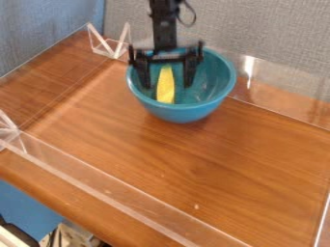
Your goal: Put the yellow object in the blue bowl
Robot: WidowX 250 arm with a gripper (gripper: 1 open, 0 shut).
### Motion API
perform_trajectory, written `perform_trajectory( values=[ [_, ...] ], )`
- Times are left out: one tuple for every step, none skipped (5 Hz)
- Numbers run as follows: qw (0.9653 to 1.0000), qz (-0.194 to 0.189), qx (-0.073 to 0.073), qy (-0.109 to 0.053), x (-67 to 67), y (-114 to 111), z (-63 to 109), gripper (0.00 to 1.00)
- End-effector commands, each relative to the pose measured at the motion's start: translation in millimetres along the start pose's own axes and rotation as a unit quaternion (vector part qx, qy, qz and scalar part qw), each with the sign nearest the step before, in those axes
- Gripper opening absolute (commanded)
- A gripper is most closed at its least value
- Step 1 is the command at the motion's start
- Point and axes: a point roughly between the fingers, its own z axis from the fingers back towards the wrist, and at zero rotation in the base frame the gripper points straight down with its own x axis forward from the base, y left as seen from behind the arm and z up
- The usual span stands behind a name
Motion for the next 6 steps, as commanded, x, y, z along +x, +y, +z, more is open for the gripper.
perform_trajectory(
  values=[
    [0.9968,0.014,-0.049,-0.062,11.5,2,73.7,1.0],
    [0.9925,0.026,-0.069,-0.098,7.5,12,97.1,1.0],
    [0.9911,0.049,-0.064,-0.106,0.6,20,93.9,1.0],
    [0.9893,0.076,-0.055,-0.112,-10.2,25,98.2,1.0],
    [0.9869,0.1,-0.05,-0.116,-17.2,28,92.9,1.0],
    [0.9857,0.107,-0.05,-0.12,-29.0,23,95.4,1.0]
  ],
)
